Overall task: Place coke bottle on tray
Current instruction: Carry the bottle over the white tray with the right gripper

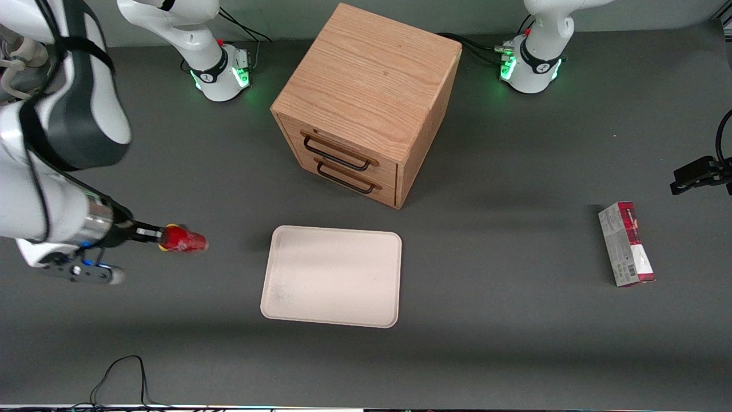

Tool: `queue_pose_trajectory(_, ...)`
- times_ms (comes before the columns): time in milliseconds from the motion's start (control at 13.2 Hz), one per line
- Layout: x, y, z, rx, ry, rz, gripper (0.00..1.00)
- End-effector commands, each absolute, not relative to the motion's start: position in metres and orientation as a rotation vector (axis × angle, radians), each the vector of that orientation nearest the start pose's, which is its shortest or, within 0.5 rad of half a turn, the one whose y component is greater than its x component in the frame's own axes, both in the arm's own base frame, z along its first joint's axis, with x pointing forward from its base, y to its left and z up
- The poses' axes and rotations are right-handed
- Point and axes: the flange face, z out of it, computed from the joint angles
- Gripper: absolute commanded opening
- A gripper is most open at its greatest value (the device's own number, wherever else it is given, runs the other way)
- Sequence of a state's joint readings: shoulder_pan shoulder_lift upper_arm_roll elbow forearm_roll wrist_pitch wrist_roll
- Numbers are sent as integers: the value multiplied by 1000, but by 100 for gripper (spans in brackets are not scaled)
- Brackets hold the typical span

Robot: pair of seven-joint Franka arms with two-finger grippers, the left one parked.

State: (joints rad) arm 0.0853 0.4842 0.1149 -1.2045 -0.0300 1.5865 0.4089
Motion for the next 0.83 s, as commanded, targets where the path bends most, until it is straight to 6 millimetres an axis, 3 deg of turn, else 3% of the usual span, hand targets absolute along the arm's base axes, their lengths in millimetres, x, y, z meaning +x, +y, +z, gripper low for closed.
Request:
queue_pose_trajectory(0,706,159,492,-3085,442,110,0)
queue_pose_trajectory(227,709,184,487,-3078,416,61,0)
queue_pose_trajectory(453,712,225,459,-3073,418,26,0)
queue_pose_trajectory(756,714,237,430,-3086,390,61,0)
